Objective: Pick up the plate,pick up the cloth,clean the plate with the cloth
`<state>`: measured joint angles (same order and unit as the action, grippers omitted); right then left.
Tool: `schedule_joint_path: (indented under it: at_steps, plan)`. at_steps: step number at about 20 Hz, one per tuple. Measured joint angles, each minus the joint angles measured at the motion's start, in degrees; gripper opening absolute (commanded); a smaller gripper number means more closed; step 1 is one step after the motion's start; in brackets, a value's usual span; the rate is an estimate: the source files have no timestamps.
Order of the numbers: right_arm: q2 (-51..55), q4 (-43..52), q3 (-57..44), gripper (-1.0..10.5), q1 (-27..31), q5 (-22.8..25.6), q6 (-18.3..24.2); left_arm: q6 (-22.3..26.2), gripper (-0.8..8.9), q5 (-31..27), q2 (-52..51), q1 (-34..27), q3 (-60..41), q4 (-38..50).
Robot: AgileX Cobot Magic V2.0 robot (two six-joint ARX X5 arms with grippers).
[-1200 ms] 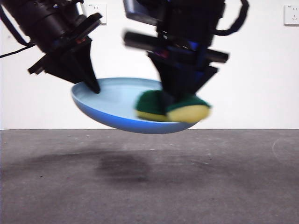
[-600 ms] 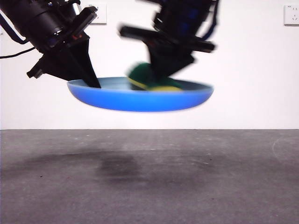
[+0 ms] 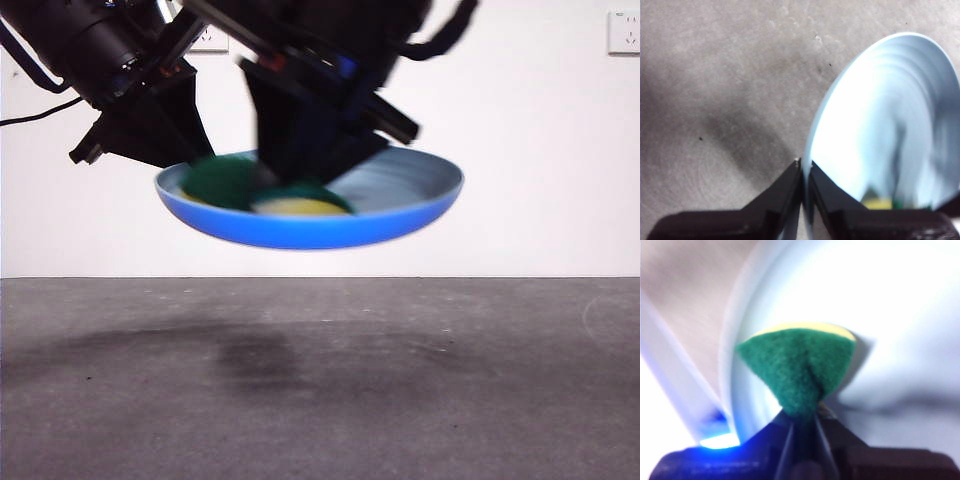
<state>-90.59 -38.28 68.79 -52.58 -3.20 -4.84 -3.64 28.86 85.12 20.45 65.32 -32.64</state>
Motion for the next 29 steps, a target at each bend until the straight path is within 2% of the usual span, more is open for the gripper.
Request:
schedule_joint_path:
  at_steps: [2, 5, 7, 9, 11, 13, 17, 20, 23, 26, 29]
  plan:
    - [0.0, -2.89, 0.02, -0.1, 0.02, 8.07, 0.37, -0.02, -0.07, -0.59, 0.0, -0.04, -0.02, -0.33]
    - [0.0, -2.67, 0.02, -0.1, 0.83, 23.69, 0.7, -0.11, -0.07, -1.29, 0.0, -0.44, 0.0, -1.03]
    - [0.0, -0.66, 0.02, -0.1, 1.64, 28.24, 0.79, -0.48, -0.07, -1.29, 0.0, -0.46, 0.0, -1.92]
    - [0.0, 2.78, 0.02, -0.1, 2.54, 29.53, 0.79, -0.5, -0.07, -1.25, 0.0, -0.46, -0.02, -2.29]
    - [0.0, 6.97, 0.02, -0.1, 3.32, 28.89, 0.81, -0.5, -0.07, -1.22, 0.0, -0.46, 0.0, -2.29]
    - [0.0, 11.74, 0.02, -0.1, 3.98, 25.24, 0.85, -0.5, -0.07, -1.22, 0.0, -0.46, 0.0, -2.32]
    - [0.0, 19.76, 0.02, -0.1, 4.94, 10.95, 0.7, -0.48, -0.07, -0.52, 0.0, -0.44, 0.0, -2.27]
    - [-0.02, 19.65, 0.02, -0.1, 3.41, -1.53, -0.22, -0.48, -0.07, -1.95, 0.0, -0.42, 0.0, -1.86]
    - [-0.07, 14.4, 0.02, -0.1, 1.36, -2.47, -0.52, 1.05, -0.07, -12.72, 0.0, -0.39, 0.0, -1.77]
    - [0.15, 8.92, 0.02, -0.1, 1.22, -1.55, -0.55, 3.43, -0.08, -29.16, 0.0, -0.46, 0.0, -1.16]
    - [2.6, 5.11, 0.02, -0.1, 1.53, 4.02, -0.55, 4.7, -0.08, -30.4, 1.11, -2.29, 0.0, 2.14]
